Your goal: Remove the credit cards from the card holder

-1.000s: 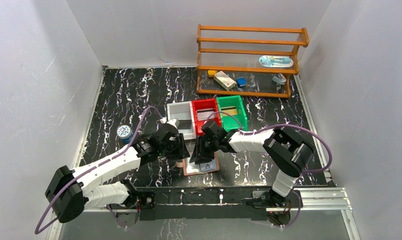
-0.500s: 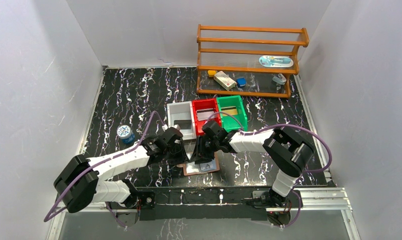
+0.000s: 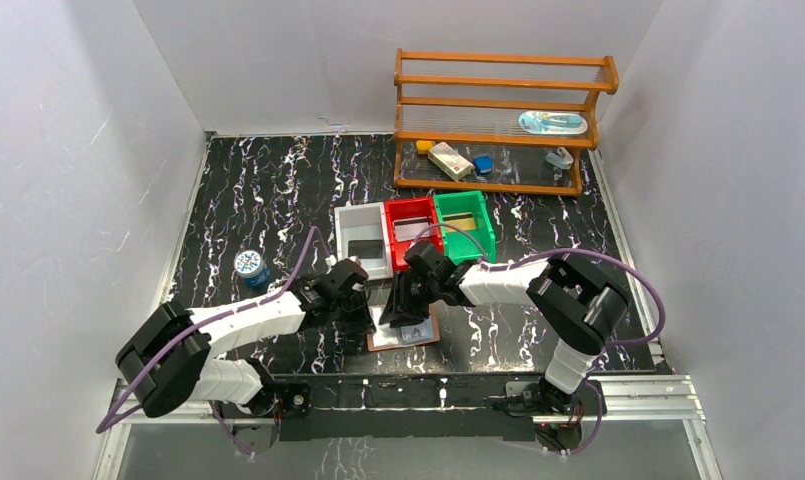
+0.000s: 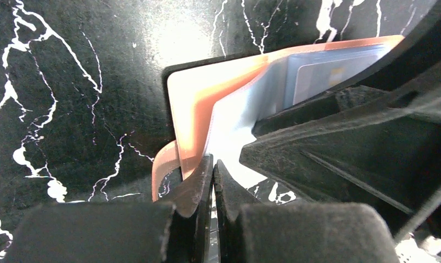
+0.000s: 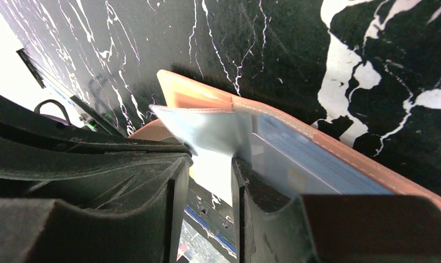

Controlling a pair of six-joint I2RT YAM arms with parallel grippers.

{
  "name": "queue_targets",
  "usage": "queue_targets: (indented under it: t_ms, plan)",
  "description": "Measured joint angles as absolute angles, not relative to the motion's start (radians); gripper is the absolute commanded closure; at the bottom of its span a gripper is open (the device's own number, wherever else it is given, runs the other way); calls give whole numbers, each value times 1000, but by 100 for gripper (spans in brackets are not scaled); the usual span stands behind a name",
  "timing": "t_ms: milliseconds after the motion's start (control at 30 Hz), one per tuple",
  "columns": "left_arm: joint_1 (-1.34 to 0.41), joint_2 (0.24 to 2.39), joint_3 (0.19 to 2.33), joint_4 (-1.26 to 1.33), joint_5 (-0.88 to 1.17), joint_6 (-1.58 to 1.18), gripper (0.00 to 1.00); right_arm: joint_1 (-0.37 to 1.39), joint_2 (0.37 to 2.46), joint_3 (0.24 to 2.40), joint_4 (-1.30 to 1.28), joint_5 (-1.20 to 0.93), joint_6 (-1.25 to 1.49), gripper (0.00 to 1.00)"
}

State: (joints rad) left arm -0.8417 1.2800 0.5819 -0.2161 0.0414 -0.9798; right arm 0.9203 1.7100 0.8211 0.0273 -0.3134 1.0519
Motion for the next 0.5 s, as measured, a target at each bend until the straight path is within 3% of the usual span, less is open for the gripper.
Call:
queue_targets:
  t_ms: [300,500]
  plan:
    - [-842,1326,588,-194,49,-934,98,921,1690,853,20,-263,1024,43]
    - [-842,1354,618,-204,53,-898,98,921,1589,875,-32,-187,992,41]
